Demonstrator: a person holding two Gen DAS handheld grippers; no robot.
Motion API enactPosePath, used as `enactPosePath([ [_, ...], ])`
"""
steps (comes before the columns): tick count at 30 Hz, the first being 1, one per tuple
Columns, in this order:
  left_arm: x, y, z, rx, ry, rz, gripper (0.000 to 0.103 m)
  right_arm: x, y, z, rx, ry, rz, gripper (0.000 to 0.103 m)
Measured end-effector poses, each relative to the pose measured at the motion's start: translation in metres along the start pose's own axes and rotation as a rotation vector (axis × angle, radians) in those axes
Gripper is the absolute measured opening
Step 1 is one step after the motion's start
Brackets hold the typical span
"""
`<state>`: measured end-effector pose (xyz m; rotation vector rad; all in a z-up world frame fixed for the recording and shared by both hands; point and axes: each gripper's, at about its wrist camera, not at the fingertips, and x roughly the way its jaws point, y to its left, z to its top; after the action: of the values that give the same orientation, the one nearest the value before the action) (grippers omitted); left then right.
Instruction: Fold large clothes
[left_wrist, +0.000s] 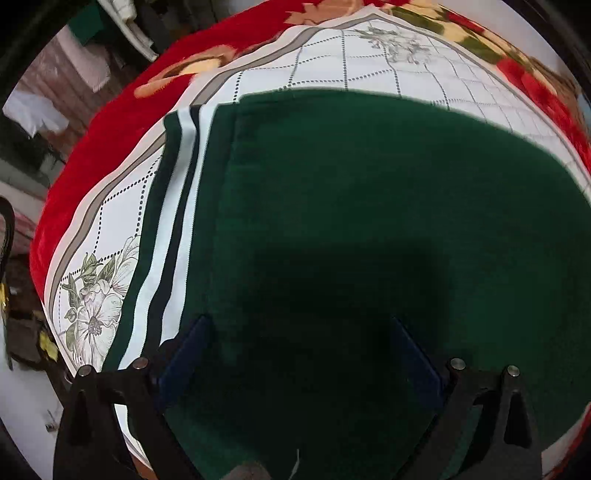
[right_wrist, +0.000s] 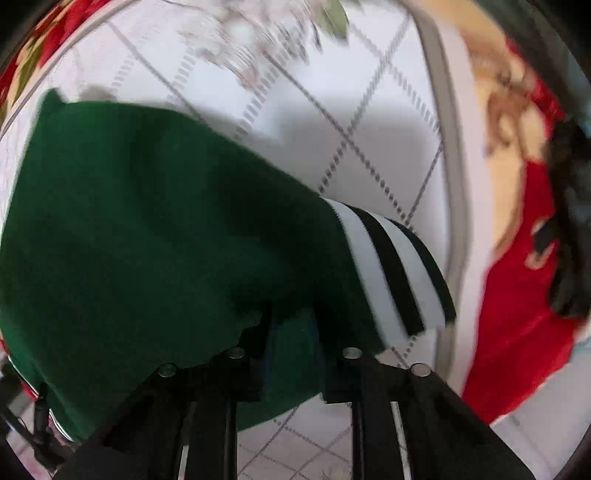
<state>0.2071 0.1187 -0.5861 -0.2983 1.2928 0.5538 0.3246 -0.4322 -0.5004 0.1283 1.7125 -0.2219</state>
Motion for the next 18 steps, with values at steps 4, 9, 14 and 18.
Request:
enactPosePath([
  [4, 0.009, -0.005, 0.005, 0.006, 0.010, 0.022, 0.103, -0.044, 0.036, -0.017, -0.109, -0.125, 0.099, 0.041],
  [9, 0.023, -0.009, 0.018, -0.015, 0.035, 0.036, 0.103, 0.008, 0.099, -0.033, -0.257, -0.014, 0.233, 0.041],
  [14, 0.028, -0.009, 0.026, -0.031, 0.052, 0.038, 0.103, 0.020, 0.112, -0.033, -0.288, -0.028, 0.145, 0.042],
  [18, 0.026, -0.009, 0.024, -0.030, 0.041, 0.039, 0.103, -0.001, 0.117, -0.035, -0.294, 0.001, 0.110, 0.042],
])
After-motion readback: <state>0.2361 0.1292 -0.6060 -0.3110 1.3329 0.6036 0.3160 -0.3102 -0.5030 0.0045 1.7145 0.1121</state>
